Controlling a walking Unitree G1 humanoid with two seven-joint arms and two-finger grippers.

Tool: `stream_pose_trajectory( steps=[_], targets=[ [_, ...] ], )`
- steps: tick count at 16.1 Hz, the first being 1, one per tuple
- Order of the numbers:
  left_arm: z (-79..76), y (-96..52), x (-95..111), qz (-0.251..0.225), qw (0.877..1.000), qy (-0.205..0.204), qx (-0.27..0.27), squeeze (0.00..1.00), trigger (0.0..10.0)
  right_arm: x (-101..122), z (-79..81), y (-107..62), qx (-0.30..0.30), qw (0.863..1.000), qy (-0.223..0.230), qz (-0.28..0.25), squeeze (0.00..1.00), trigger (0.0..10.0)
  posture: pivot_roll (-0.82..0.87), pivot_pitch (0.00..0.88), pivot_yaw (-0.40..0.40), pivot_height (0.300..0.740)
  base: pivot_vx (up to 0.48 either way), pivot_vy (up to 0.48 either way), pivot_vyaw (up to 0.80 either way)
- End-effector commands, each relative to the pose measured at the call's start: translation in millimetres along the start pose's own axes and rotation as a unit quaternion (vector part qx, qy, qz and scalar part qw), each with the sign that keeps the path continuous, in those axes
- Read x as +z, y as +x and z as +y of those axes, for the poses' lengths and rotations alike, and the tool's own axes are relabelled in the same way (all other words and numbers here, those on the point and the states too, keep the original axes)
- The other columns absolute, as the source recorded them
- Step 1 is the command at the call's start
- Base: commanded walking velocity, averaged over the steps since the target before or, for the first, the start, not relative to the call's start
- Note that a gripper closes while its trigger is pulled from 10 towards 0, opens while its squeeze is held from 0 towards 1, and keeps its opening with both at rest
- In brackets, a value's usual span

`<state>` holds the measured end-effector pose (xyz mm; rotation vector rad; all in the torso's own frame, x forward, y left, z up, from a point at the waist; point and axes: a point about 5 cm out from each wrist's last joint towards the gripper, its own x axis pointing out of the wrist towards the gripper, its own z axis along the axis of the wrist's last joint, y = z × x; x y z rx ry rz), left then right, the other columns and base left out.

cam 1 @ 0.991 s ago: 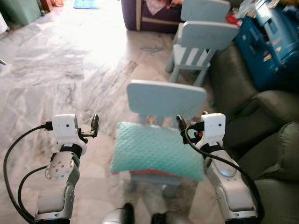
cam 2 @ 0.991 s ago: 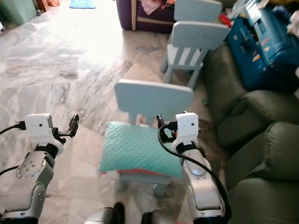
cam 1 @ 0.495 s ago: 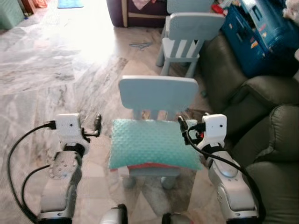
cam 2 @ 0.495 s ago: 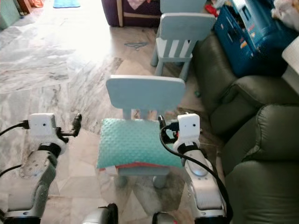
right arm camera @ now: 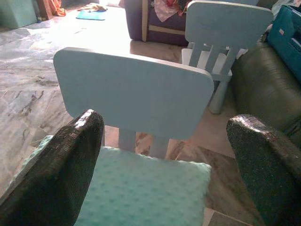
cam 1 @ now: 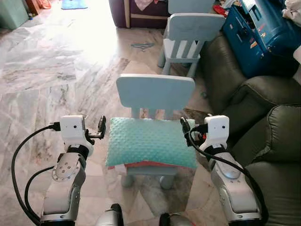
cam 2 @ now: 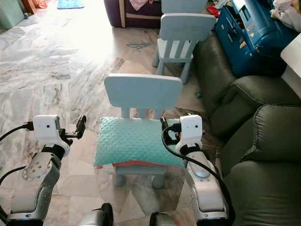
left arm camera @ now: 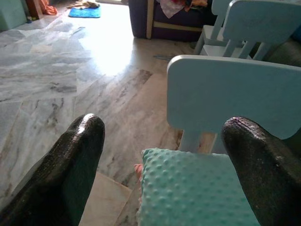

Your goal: Move the pillow to the sofa

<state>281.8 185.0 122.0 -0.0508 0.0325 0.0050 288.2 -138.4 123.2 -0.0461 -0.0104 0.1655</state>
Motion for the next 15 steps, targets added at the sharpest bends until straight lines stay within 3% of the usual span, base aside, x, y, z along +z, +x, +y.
stream_pose_trajectory(
  steps=[1,8,15],
  targets=[
    [1.5,-1.2,-5.7,0.012,1.0,0.001,-0.001,0.0,10.0,-1.2,-0.9,-2.0,-0.004,1.0,0.0,0.001,0.0,10.0,0.0,0.185,-0.065,0.74,0.0,0.0,0.0],
    [7.4,-4.1,-10.8,0.028,0.999,-0.014,-0.013,0.0,10.0,6.4,-2.6,1.2,-0.019,1.0,-0.006,-0.018,0.0,10.0,0.0,0.195,-0.061,0.74,0.0,0.0,0.0],
    [9.4,-5.9,-11.6,0.032,0.999,-0.014,-0.009,0.0,10.0,7.2,-0.5,0.4,-0.015,1.0,-0.01,-0.022,0.0,10.0,0.0,0.202,-0.06,0.74,0.414,0.0,0.0]
  ],
)
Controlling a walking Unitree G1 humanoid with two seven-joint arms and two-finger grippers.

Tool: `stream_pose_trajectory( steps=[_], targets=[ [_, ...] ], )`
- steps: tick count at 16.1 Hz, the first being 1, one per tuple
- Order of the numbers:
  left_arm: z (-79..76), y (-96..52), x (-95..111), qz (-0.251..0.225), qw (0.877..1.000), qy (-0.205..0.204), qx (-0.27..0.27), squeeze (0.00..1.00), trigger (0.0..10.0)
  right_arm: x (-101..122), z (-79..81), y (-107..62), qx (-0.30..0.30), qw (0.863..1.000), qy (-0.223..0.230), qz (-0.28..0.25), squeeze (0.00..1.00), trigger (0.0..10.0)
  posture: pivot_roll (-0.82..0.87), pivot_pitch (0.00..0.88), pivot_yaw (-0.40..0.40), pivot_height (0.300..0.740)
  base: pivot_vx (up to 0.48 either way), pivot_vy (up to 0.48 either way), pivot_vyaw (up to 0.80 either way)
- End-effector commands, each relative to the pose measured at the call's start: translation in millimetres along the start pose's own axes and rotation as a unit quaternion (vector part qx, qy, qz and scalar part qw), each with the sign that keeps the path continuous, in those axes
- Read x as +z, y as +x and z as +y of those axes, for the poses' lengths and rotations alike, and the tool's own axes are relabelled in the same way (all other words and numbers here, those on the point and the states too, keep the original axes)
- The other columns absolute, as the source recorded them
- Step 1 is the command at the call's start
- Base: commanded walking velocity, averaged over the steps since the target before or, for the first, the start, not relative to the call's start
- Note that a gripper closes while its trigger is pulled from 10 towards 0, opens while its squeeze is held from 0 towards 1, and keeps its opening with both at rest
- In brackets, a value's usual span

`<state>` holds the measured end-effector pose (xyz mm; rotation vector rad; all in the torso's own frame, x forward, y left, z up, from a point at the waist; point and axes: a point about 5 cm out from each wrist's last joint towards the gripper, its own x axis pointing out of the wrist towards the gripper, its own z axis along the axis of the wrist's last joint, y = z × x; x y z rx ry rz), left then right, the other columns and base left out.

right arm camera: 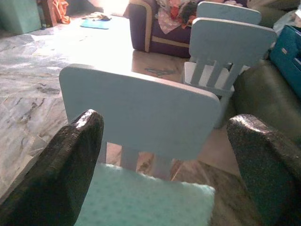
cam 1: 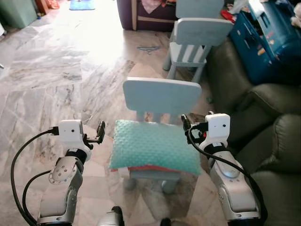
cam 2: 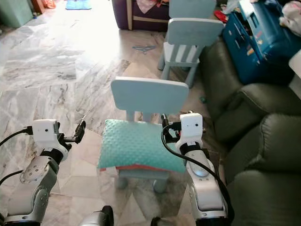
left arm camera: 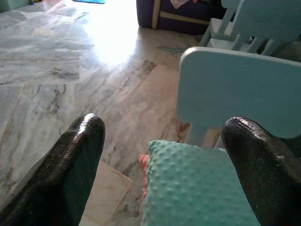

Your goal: Move the pillow to the sofa

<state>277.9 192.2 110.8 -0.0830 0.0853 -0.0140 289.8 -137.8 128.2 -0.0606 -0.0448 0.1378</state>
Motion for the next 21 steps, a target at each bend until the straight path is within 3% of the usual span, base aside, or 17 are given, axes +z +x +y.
stream_pose_trajectory(
  steps=[1,4,21],
  targets=[
    [1.5,-2.7,-0.9,0.005,1.0,0.003,0.0,0.0,10.0,2.2,-0.4,-1.3,-0.001,1.0,-0.002,-0.006,0.0,10.0,0.01,0.201,-0.06,0.74,0.435,0.0,0.0],
    [-0.2,-3.2,-2.1,0.007,1.0,-0.003,-0.002,0.0,10.0,2.7,0.3,-1.4,0.002,1.0,-0.004,-0.008,0.0,10.0,0.01,0.201,-0.061,0.74,0.373,0.0,0.0],
    [3.3,-5.9,-3.7,0.008,1.0,-0.008,0.019,0.0,10.0,0.2,3.0,-3.6,0.017,1.0,-0.009,-0.003,0.0,10.0,0.01,0.203,-0.072,0.74,0.0,0.0,0.0]
  ],
)
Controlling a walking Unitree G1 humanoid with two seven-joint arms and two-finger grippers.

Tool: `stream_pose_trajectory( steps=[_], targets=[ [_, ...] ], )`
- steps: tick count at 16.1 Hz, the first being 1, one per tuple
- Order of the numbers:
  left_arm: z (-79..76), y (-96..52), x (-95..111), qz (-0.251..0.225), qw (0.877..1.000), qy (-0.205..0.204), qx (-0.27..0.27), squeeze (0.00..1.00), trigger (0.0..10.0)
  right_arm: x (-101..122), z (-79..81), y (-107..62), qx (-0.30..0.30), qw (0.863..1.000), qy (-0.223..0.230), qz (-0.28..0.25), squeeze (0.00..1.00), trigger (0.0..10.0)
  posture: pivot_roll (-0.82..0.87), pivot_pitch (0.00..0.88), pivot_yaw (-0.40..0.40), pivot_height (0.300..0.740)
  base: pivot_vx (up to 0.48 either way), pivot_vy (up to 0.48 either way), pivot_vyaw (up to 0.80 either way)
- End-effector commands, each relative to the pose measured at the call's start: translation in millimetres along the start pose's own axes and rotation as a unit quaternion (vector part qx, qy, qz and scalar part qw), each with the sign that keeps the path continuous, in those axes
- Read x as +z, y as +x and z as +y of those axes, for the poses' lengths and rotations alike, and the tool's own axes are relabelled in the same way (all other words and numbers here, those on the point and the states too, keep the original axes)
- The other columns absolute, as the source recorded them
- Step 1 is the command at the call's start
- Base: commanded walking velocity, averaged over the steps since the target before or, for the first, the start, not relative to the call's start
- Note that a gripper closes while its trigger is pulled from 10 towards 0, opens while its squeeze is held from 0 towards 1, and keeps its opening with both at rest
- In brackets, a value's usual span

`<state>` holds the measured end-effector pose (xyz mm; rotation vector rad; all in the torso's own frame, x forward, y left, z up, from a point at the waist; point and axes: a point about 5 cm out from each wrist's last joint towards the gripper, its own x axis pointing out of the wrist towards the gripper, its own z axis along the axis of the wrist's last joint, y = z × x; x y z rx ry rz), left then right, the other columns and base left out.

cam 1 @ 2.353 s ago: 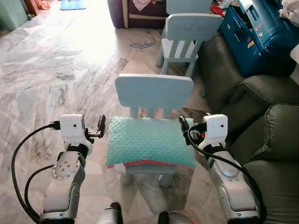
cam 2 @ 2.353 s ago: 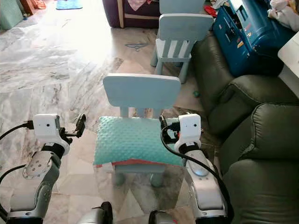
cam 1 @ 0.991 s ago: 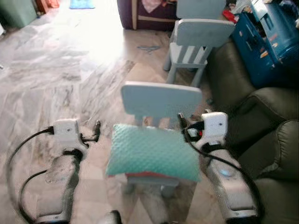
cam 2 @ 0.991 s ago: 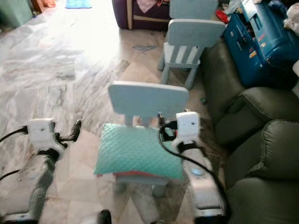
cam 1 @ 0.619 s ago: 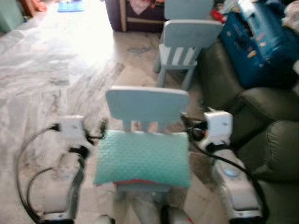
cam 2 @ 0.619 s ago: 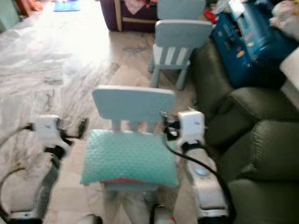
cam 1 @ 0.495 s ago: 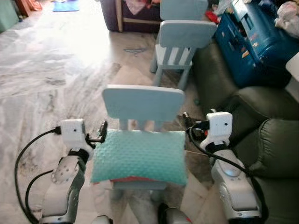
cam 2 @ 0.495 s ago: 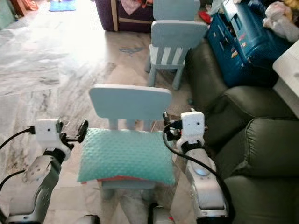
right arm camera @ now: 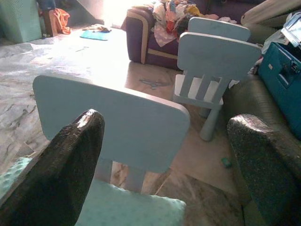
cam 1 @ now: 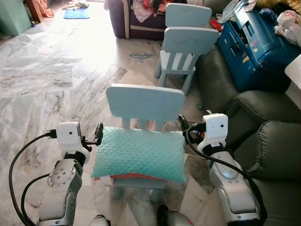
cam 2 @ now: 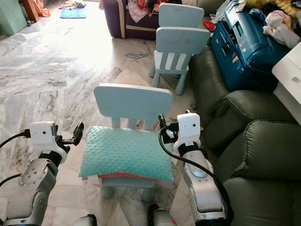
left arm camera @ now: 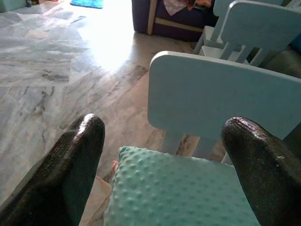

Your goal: Move the pillow to the sofa

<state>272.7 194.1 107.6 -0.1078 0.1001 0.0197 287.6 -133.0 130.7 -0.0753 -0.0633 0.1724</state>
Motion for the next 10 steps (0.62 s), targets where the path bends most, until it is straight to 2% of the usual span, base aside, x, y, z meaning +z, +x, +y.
stream_pose_trajectory(
  steps=[1,2,5,6,7,10],
  targets=[
    [-1.0,-1.7,3.9,-0.014,1.0,-0.007,-0.004,0.0,10.0,-2.5,-1.6,-2.3,0.001,1.0,-0.002,0.007,0.0,10.0,0.01,0.203,-0.073,0.74,0.0,0.0,0.0],
    [-1.2,-2.0,4.6,-0.016,1.0,0.003,-0.005,0.0,10.0,-2.7,-1.5,-2.4,0.002,1.0,-0.002,0.007,0.0,10.0,0.01,0.204,-0.074,0.74,0.0,0.0,0.0],
    [0.4,-2.4,3.9,-0.013,1.0,0.0,0.003,0.0,10.0,-3.0,-1.3,-3.4,0.004,1.0,-0.004,0.009,0.0,10.0,0.0,0.207,-0.076,0.74,0.0,0.427,0.0],
    [-0.1,-2.5,3.8,-0.015,1.0,0.005,0.001,0.0,10.0,-3.4,-1.5,-3.7,0.004,1.0,-0.004,0.01,0.0,10.0,0.0,0.209,-0.077,0.74,0.27,0.379,0.0],
    [0.7,-2.6,1.0,-0.008,1.0,-0.013,0.01,0.0,10.0,-3.6,-1.7,-4.0,0.004,1.0,-0.004,0.011,0.0,10.0,0.0,0.209,-0.078,0.74,0.0,0.289,0.0],
    [-1.5,-1.6,-0.3,-0.007,1.0,-0.008,0.013,0.0,10.0,-3.8,-2.4,-4.2,0.004,1.0,-0.006,0.012,0.0,10.0,0.0,0.21,-0.081,0.74,0.0,0.0,0.0]
  ],
)
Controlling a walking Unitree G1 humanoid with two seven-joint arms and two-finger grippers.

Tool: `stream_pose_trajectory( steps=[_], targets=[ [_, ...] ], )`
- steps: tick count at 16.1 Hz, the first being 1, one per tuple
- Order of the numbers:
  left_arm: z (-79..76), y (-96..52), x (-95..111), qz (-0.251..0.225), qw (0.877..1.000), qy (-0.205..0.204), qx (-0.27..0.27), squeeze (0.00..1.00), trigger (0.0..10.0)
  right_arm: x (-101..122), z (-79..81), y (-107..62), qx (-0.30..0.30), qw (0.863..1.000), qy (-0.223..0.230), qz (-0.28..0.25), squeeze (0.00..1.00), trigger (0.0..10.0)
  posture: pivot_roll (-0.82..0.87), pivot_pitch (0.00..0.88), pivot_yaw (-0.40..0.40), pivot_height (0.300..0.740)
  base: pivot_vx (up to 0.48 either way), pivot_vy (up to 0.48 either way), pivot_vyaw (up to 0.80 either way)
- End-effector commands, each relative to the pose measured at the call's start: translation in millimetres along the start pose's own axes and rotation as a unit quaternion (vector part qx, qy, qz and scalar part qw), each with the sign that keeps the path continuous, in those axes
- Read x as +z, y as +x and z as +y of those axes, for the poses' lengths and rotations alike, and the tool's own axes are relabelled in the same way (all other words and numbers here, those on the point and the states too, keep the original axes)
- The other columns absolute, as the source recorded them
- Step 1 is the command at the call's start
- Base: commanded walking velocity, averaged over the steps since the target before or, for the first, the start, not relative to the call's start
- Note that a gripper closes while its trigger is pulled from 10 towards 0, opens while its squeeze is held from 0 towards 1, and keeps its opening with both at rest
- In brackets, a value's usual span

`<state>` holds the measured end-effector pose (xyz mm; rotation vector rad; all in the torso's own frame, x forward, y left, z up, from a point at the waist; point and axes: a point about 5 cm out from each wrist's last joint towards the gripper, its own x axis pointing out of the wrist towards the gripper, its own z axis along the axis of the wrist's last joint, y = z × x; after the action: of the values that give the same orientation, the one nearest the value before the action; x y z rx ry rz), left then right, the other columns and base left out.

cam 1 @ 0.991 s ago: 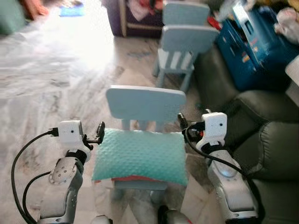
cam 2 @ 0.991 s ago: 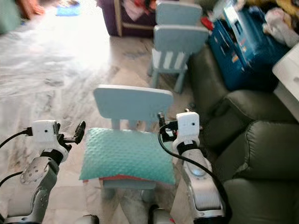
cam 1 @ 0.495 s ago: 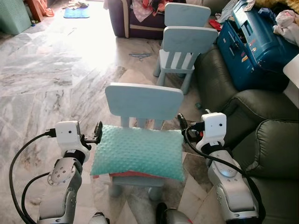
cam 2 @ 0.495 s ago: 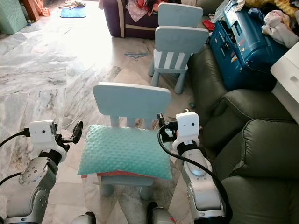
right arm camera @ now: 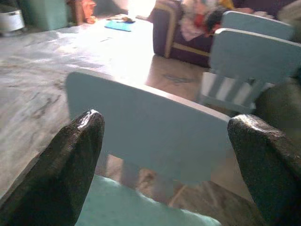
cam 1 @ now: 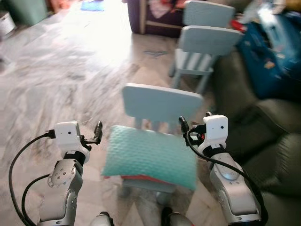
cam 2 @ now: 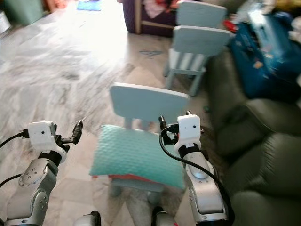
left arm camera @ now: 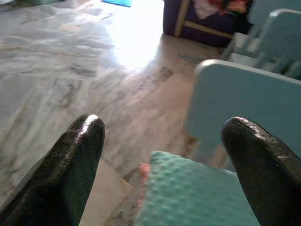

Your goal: Move the pillow to the sofa

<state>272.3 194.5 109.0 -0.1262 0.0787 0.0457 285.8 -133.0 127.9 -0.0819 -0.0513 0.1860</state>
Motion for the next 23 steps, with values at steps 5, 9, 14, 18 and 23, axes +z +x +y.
stream_pose_trajectory(
  steps=[5,9,14,18,23],
  targets=[
    [-3.1,-0.8,-4,0.008,1.0,-0.006,0.002,0.0,10.0,-1,-3.1,-2.6,-0.002,1.0,-0.005,0.007,0.0,10.0,0.0,0.211,-0.082,0.74,0.0,0.0,0.0],
    [-4.8,-0.1,-4,0.011,1.0,-0.007,-0.002,0.0,10.0,-1,-2.9,-2.9,-0.003,1.0,-0.004,0.008,0.0,10.0,0.0,0.213,-0.082,0.74,0.0,0.0,0.0],
    [-14.8,-2.6,-16,0.047,0.998,0.0,-0.046,0.0,10.0,-1,-1.6,-2.9,-0.007,1.0,0.005,0.008,0.0,10.0,0.0,0.219,-0.078,0.74,0.0,0.0,0.0],
    [-15.6,-5.3,-20,0.057,0.997,0.004,-0.051,0.0,10.0,-3,-1.7,-4.7,-0.01,1.0,0.011,0.013,0.0,10.0,0.0,0.226,-0.077,0.74,0.0,0.0,0.0],
    [-14.8,-8.0,-19,0.058,0.997,0.013,-0.047,0.0,10.0,-5,-2.1,-6.6,-0.013,1.0,0.016,0.019,0.0,10.0,0.01,0.242,-0.074,0.74,0.0,0.0,0.0]
  ],
)
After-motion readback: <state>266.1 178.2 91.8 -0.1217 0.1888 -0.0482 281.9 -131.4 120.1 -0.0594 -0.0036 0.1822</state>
